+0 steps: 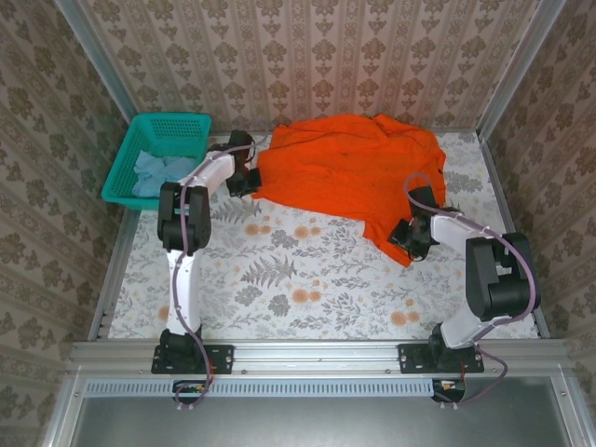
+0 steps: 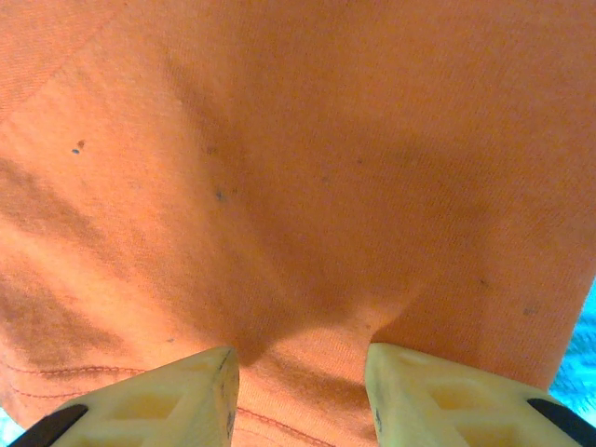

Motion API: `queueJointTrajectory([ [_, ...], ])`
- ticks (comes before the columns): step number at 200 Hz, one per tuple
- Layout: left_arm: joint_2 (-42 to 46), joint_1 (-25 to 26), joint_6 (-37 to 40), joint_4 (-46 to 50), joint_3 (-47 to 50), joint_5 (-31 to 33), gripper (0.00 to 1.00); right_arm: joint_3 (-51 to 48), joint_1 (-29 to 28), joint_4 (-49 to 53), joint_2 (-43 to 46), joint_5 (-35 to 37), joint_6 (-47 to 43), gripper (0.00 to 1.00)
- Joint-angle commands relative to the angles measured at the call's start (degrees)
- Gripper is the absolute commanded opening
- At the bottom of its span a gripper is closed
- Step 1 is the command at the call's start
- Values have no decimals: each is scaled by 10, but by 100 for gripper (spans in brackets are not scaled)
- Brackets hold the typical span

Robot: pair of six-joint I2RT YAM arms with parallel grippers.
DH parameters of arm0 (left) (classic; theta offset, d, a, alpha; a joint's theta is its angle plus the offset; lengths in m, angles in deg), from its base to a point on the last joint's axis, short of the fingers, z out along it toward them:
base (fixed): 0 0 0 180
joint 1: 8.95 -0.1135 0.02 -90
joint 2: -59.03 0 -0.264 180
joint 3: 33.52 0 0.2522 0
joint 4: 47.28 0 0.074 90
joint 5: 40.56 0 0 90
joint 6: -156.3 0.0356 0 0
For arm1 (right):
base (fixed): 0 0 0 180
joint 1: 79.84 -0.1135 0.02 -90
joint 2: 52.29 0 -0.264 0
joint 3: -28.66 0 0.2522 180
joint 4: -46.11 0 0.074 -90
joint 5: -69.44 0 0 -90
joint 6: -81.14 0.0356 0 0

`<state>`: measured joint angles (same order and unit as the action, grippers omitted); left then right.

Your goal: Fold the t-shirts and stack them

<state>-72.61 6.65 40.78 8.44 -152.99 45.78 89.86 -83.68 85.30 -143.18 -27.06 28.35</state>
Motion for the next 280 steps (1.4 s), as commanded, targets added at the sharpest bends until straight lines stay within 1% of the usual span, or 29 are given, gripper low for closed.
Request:
queueJointTrajectory([
  [1,30,-1,3,28,112,21,0,-28,-8,86,16,-13,-20,41],
  [23,114,1,-1,8,220,20,0,-42,-10,127,33,-35,-47,38],
  [45,202,5,-5,6,323,30,0,-72,-18,151,77,-54,-55,38],
  [63,268,7,-25,5,406,30,0,-98,-26,164,108,-64,-48,39],
  [70,292,8,-36,3,435,27,0,-106,-30,167,136,-70,-44,39],
  [92,346,8,-69,5,496,33,0,-119,-52,174,166,-86,-20,40],
  [103,363,8,-81,4,512,35,0,-123,-61,178,177,-101,-4,42],
  [113,372,9,-92,6,519,33,3,-125,-66,182,189,-107,9,45],
  [123,379,9,-101,7,522,31,0,-127,-67,182,203,-112,19,49],
  [138,392,11,-116,19,517,36,0,-114,-67,183,227,-107,24,56],
  [142,396,12,-119,22,513,37,4,-108,-67,184,231,-104,24,57],
  [149,405,11,-121,27,505,40,24,-91,-66,186,241,-95,26,60],
  [153,409,12,-121,30,499,43,30,-82,-65,185,247,-89,27,61],
  [172,422,9,-113,55,453,50,39,-41,-53,177,270,-56,33,62],
  [184,427,4,-108,76,423,50,51,-10,-38,183,278,-23,32,64],
  [190,430,1,-108,84,411,48,54,1,-24,193,280,-6,34,65],
  [196,435,-3,-107,92,402,45,55,10,-4,204,283,6,42,66],
  [206,445,-11,-109,99,397,41,56,10,23,215,292,6,54,66],
  [226,464,-42,-118,101,419,22,57,-24,64,235,321,-1,94,64],
  [236,474,-60,-127,94,444,3,57,-41,66,250,333,-5,116,61],
  [243,482,-72,-136,84,465,-16,56,-56,66,255,342,-23,131,59],
  [254,492,-85,-153,62,500,-50,53,-78,63,262,355,-44,153,57],
  [265,498,-90,-168,38,529,-79,49,-104,59,271,374,-57,173,55],
  [280,491,-91,-182,13,553,-106,45,-122,43,288,387,-53,176,54],
])
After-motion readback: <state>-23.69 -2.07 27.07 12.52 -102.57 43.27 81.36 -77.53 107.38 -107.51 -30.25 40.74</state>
